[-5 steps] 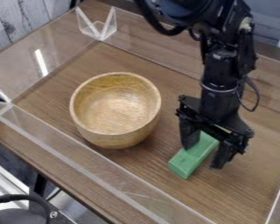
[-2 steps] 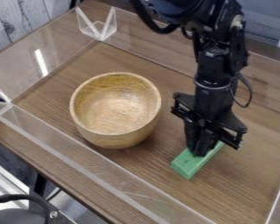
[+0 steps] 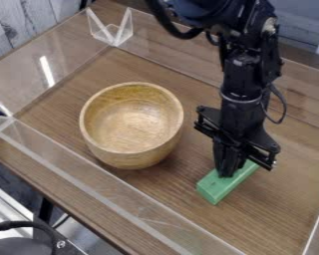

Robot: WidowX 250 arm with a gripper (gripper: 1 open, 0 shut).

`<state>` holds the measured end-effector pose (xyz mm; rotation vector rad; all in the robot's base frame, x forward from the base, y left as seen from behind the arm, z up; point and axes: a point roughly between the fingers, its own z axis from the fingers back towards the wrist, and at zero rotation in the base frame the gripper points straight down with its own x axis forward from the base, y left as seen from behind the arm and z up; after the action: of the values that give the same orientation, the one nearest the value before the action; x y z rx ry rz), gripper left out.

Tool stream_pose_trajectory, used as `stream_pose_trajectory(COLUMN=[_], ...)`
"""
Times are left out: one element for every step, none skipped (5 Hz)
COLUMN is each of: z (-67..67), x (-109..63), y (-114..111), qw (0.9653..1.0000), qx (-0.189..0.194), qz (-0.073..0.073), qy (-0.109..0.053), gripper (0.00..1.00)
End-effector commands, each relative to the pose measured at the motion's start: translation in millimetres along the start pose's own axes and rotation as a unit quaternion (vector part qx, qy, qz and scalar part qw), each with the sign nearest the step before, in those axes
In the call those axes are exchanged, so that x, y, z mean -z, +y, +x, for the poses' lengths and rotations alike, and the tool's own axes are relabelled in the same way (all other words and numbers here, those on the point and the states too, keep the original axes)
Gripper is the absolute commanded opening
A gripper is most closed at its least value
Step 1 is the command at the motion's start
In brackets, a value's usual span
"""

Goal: Put the green block in the brown bowl

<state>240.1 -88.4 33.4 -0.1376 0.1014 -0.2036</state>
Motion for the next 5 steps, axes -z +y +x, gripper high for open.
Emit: stream_pose_trajectory(z=[1.7,3.2,9.0,15.3,10.0], x=[-19.9,-38.1,-67.5,-98.8,-78.3], y=[-2,-1,1,2,2], qw=[0.9998,0.9995,0.9984,0.9967,0.9972], qx=[0.002,-0.001,-0.007,-0.012,0.003], qz=[-0.002,-0.001,0.005,0.013,0.012], qy=[-0.019,-0.033,-0.057,-0.079,-0.073], gripper=[0.00,0.00,0.00,0.00,1.00])
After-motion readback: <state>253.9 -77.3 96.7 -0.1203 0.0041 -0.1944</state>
